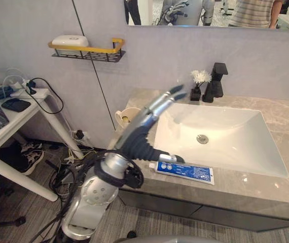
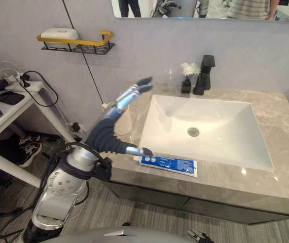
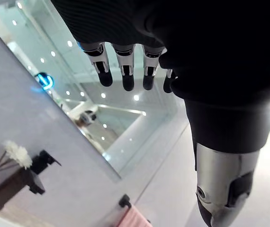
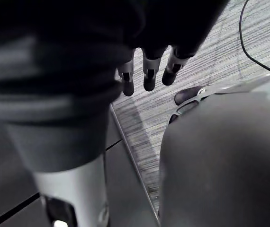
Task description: Organize washtable
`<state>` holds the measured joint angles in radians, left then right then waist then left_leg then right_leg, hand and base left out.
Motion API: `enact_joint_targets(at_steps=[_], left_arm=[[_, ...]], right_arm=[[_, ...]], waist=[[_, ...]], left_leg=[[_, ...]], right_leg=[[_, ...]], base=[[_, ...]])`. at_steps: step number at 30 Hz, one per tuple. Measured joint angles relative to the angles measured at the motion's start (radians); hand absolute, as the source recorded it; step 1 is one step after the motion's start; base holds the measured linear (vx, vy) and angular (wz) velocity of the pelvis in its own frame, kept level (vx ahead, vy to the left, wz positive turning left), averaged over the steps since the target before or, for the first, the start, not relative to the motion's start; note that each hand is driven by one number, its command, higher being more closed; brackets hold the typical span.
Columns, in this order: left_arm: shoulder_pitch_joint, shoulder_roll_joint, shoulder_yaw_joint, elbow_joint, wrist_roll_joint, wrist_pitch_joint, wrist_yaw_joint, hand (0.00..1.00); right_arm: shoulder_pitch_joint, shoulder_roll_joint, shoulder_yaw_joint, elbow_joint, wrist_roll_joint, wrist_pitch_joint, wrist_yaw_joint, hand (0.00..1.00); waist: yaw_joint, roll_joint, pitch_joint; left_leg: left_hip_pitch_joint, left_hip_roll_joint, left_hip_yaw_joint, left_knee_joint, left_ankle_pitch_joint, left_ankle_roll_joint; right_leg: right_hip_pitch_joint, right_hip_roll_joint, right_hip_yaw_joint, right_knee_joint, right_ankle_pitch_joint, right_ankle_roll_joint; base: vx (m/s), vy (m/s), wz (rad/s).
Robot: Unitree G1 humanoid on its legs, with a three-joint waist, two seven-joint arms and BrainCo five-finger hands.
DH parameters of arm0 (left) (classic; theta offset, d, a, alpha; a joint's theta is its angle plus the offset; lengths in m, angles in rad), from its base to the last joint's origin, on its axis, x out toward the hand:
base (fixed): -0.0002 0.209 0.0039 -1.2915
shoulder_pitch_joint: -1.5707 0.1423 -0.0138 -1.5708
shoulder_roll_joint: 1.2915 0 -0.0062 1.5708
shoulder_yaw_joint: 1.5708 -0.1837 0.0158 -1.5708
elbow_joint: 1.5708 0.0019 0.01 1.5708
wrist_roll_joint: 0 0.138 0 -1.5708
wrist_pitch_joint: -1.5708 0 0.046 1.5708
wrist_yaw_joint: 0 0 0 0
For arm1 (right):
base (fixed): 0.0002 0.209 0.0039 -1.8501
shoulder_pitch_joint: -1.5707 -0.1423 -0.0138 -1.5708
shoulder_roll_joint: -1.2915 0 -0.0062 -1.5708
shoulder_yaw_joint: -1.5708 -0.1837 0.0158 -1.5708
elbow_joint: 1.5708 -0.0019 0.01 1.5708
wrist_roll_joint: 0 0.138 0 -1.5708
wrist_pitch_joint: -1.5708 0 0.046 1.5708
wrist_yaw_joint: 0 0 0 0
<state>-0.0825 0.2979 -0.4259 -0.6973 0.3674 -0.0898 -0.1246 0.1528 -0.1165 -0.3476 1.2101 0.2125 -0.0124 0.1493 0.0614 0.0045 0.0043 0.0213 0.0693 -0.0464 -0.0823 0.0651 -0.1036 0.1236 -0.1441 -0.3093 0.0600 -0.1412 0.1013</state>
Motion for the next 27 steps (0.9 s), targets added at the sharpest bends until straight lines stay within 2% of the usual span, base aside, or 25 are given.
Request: enact_joint_targets(at_steps=[11,17,20,27], left_arm=[[-0.125,-0.025,-0.218,0.229,0.083,0.015,-0.044,0.0],[-0.166,-0.067,-0.242,0.351,0.128,0.033,-0.04,0.0],[-0.168,-0.068,-0.243,0.391,0.135,0.042,-0.039,0.0],[-0.171,-0.063,-0.241,0.435,0.172,0.046,-0.032,0.0]], right_arm=[[-0.012,-0.001,0.038,-0.003,0.0,0.0,-0.001,0.0],[-0.009,0.005,0.041,-0.028,0.001,0.001,-0.022,0.0],[-0.011,0.008,0.041,-0.033,0.001,0.0,-0.031,0.0],[-0.009,0.013,0.03,-0.035,0.001,0.002,-0.034,0.0]], waist=[[-0.024,-0.01,-0.007],[-0.033,-0.011,-0.007],[-0.046,-0.012,-0.007],[-0.056,-0.016,-0.008]], left_leg=[[-0.015,0.0,-0.003,-0.001,0.003,0.0],[-0.015,0.001,0.003,-0.003,0.003,0.0],[-0.015,0.001,0.006,-0.004,0.003,0.0],[-0.015,0.005,0.026,-0.01,0.003,0.0]], right_leg=[[-0.014,0.0,-0.003,0.001,0.0,0.0],[-0.019,0.0,0.001,0.001,0.0,0.0],[-0.021,0.0,0.004,0.0,0.0,0.0],[-0.034,0.001,0.024,-0.001,0.005,0.001]], base=[[0.0,-0.001,0.01],[0.0,0.0,-0.01],[0.0,0.0,-0.01],[0.01,0.002,-0.08]])
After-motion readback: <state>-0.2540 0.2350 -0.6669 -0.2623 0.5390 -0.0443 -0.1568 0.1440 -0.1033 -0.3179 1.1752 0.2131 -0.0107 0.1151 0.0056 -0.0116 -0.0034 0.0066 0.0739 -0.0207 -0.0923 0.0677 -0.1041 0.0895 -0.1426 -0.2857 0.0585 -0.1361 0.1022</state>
